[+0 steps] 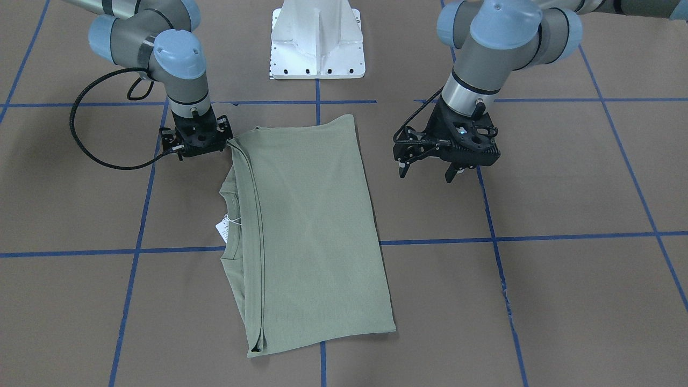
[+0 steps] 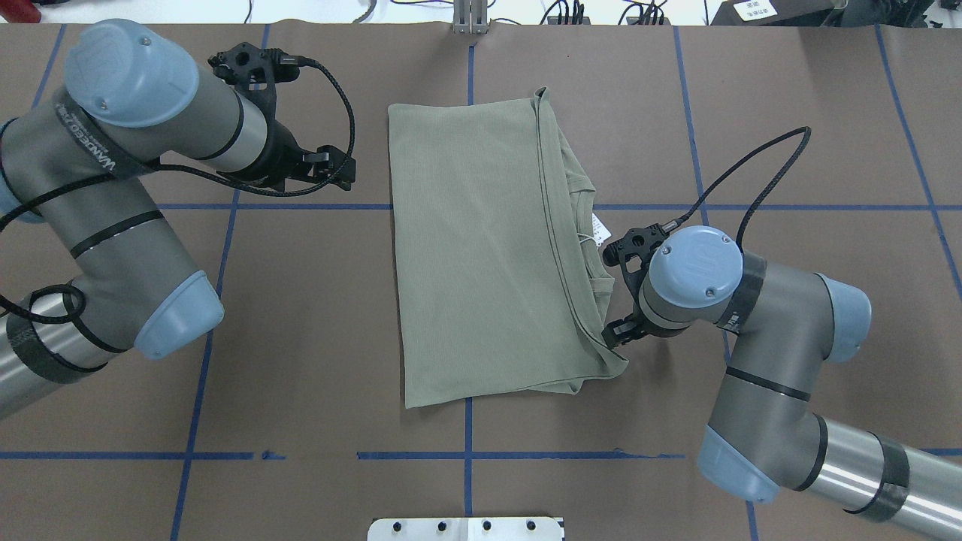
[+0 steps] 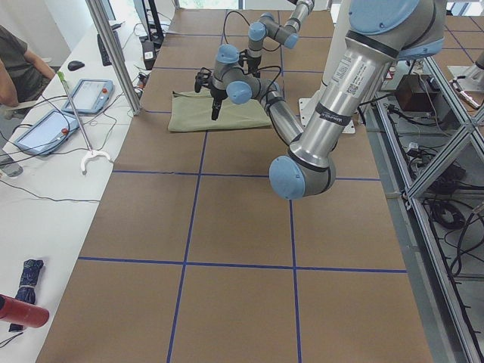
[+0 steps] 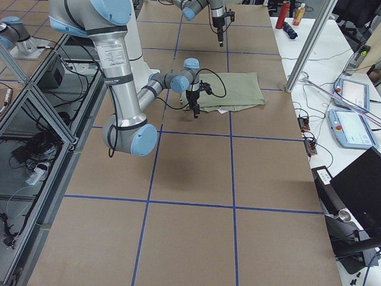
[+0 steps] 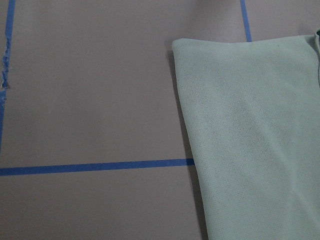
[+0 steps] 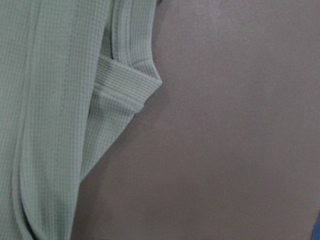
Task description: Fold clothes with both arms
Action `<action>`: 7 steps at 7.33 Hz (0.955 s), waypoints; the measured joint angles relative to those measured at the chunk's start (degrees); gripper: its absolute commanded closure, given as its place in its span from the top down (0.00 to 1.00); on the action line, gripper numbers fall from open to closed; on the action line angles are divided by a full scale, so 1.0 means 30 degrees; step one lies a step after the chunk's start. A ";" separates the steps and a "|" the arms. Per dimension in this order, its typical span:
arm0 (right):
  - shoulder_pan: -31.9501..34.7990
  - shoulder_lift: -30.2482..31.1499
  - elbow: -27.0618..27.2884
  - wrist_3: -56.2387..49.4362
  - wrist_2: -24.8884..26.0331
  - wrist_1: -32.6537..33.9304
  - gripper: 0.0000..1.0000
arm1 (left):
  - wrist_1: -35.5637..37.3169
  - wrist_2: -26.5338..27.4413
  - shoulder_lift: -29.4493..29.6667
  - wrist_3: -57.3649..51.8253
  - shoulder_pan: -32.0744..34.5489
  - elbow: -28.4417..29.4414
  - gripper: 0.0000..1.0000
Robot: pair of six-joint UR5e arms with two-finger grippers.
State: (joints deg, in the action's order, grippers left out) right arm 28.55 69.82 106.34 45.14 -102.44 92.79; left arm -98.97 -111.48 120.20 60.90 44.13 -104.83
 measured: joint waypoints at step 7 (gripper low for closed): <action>-0.0252 -0.2563 -0.2254 -0.0105 -0.0005 0.0066 1.00 | -0.0153 0.0032 -0.0193 -0.0173 -0.0026 0.0330 1.00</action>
State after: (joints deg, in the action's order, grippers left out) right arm 27.79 62.13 99.57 44.82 -102.45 92.99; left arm -99.43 -111.39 119.62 60.38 44.05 -103.84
